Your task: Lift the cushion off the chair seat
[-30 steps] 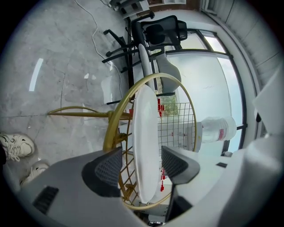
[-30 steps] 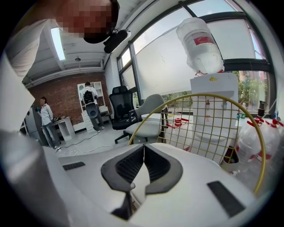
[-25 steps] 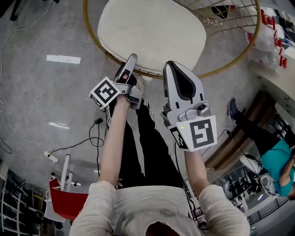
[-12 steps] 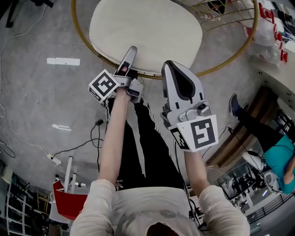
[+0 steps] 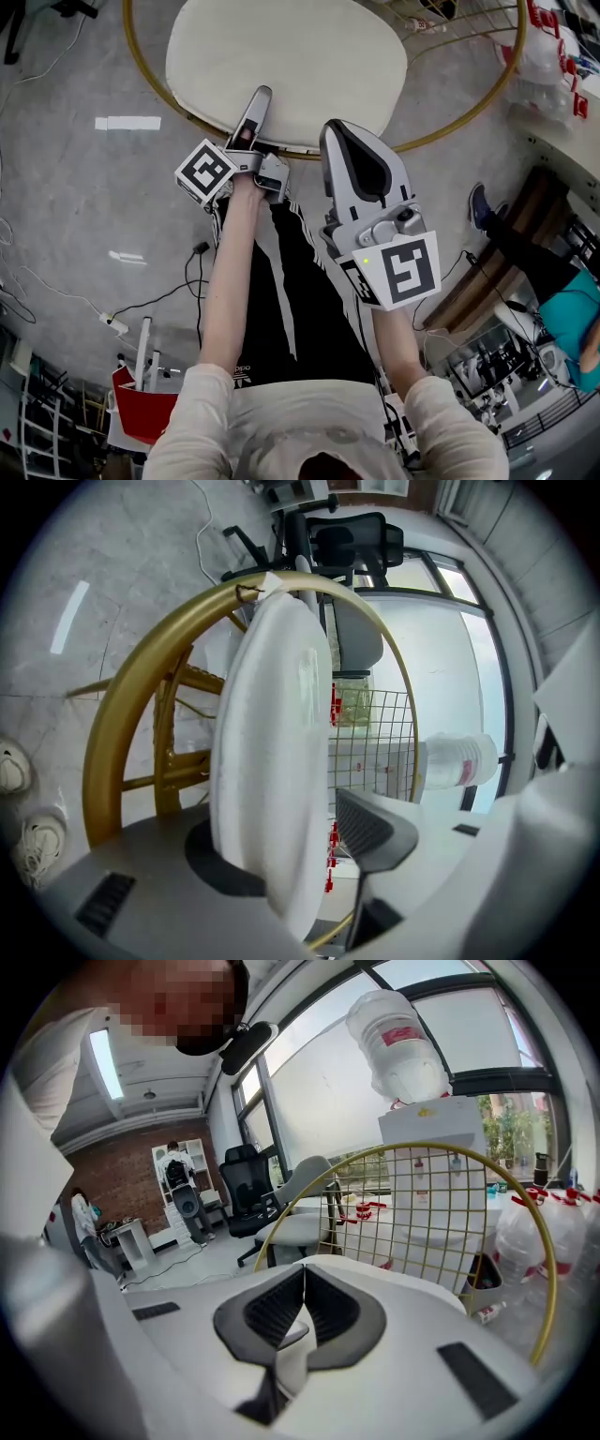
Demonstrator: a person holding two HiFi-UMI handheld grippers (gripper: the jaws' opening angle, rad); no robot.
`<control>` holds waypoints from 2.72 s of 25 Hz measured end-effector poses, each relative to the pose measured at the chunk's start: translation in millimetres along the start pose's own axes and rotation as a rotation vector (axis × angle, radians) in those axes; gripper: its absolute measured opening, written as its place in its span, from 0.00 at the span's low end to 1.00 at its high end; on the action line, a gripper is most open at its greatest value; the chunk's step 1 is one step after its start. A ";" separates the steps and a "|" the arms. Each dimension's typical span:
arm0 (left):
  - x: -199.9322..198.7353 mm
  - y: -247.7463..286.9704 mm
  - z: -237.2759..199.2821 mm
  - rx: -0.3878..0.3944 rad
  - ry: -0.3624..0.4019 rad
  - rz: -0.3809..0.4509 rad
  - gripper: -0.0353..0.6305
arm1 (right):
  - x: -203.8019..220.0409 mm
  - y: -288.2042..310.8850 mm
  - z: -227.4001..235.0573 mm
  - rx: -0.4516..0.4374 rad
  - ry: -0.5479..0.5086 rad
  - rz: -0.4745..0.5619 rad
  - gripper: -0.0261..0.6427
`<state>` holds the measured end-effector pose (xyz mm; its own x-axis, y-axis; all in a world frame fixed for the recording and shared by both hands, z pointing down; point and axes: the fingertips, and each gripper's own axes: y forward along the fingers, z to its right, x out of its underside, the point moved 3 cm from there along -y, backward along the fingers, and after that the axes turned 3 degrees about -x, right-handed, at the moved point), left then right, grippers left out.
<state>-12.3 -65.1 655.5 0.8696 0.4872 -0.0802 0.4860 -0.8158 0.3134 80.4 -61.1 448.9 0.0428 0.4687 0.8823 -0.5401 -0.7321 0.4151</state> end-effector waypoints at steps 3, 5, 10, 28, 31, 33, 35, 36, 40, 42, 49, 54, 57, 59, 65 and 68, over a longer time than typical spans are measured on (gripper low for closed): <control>0.6 0.7 -1.1 0.001 -0.025 0.022 0.33 | 0.4 -0.4 4.7 0.005 0.004 -0.001 0.06; -1.5 0.7 -2.7 -0.004 -0.034 0.037 0.27 | 1.0 -1.5 6.8 0.006 0.004 -0.003 0.06; -5.8 -0.5 -5.3 -0.028 0.003 0.055 0.20 | 3.3 -4.0 10.4 0.015 0.004 -0.009 0.06; -3.0 2.7 -0.1 0.052 -0.098 0.072 0.14 | 6.0 -12.5 21.2 0.053 0.001 0.003 0.06; -1.7 3.5 0.2 0.058 -0.122 0.064 0.13 | 5.1 -15.4 24.1 0.064 0.003 0.005 0.06; -1.2 2.8 4.1 0.066 -0.136 0.060 0.13 | 2.4 -17.2 24.0 0.063 0.016 0.010 0.06; -1.2 2.7 10.3 0.071 -0.133 0.060 0.12 | -3.9 -18.1 23.6 0.058 0.026 0.024 0.06; -1.1 3.2 14.1 0.075 -0.132 0.060 0.12 | -8.1 -18.6 23.4 0.057 0.025 0.035 0.06; 0.6 -2.7 39.2 0.105 -0.134 0.061 0.12 | -29.0 -26.9 18.9 0.063 0.009 0.084 0.06; 1.7 -6.4 59.6 0.123 -0.131 0.062 0.12 | -43.9 -34.9 16.5 0.071 0.011 0.110 0.06; -8.1 -10.4 169.3 0.224 -0.072 0.076 0.12 | -108.7 -69.8 22.2 0.133 0.017 0.256 0.06; -2.7 -53.9 271.8 0.293 -0.030 0.096 0.12 | -169.4 -137.0 15.0 0.270 0.073 0.320 0.06; -21.5 -61.0 359.9 0.416 0.050 0.101 0.12 | -231.6 -152.4 11.4 0.273 0.103 0.440 0.06; -35.3 -68.8 416.6 0.491 0.098 0.114 0.12 | -281.4 -162.0 6.9 0.254 0.098 0.523 0.06; -37.8 -131.9 535.9 0.593 0.171 0.141 0.12 | -383.9 -215.4 -23.6 0.270 0.035 0.662 0.06; -31.1 -162.6 590.4 0.637 0.257 0.157 0.12 | -420.2 -235.7 -44.8 0.262 -0.033 0.716 0.06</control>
<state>-66.8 -131.6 48.5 0.9235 0.3431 0.1717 0.3816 -0.8677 -0.3185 152.1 -63.3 -29.6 -0.2157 -0.1767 0.9603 -0.2280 -0.9472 -0.2255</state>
